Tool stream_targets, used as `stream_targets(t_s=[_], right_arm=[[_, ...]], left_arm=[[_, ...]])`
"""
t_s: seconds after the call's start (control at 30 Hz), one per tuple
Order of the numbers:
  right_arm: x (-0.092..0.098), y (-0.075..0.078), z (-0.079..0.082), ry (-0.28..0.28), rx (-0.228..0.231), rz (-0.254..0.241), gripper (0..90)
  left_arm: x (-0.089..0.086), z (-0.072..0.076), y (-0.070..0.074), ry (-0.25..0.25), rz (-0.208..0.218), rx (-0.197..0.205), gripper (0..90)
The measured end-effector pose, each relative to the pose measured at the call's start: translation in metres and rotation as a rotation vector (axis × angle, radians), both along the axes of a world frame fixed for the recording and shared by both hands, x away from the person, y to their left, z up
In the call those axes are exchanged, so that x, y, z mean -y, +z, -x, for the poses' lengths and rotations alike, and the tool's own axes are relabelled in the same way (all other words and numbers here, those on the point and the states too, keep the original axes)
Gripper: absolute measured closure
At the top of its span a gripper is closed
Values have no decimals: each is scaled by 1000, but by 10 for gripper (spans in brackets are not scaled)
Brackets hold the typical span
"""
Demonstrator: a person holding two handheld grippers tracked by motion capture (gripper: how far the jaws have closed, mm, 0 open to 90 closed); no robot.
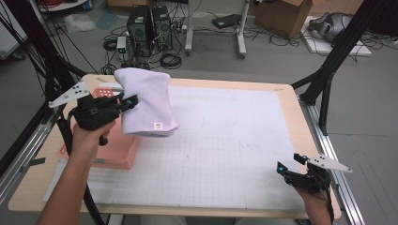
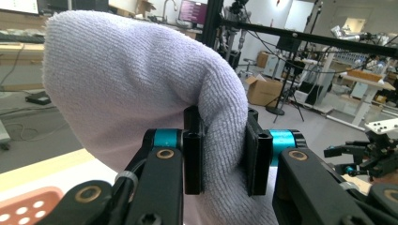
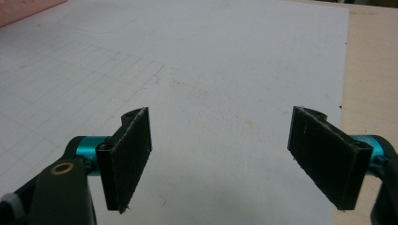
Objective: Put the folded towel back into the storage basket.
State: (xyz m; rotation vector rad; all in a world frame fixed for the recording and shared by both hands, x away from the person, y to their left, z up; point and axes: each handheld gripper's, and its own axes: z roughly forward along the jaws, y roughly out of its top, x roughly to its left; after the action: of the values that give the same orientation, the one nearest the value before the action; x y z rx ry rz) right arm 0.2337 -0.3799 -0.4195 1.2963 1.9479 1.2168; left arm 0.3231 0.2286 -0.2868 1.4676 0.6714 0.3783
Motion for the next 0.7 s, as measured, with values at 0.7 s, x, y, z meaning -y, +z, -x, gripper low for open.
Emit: stream_targets(t_s=[0.7], right_arm=[[-5, -2, -2, 1, -9, 22, 209]], left_arm=[[-61, 1, -11, 41, 27, 14, 736]])
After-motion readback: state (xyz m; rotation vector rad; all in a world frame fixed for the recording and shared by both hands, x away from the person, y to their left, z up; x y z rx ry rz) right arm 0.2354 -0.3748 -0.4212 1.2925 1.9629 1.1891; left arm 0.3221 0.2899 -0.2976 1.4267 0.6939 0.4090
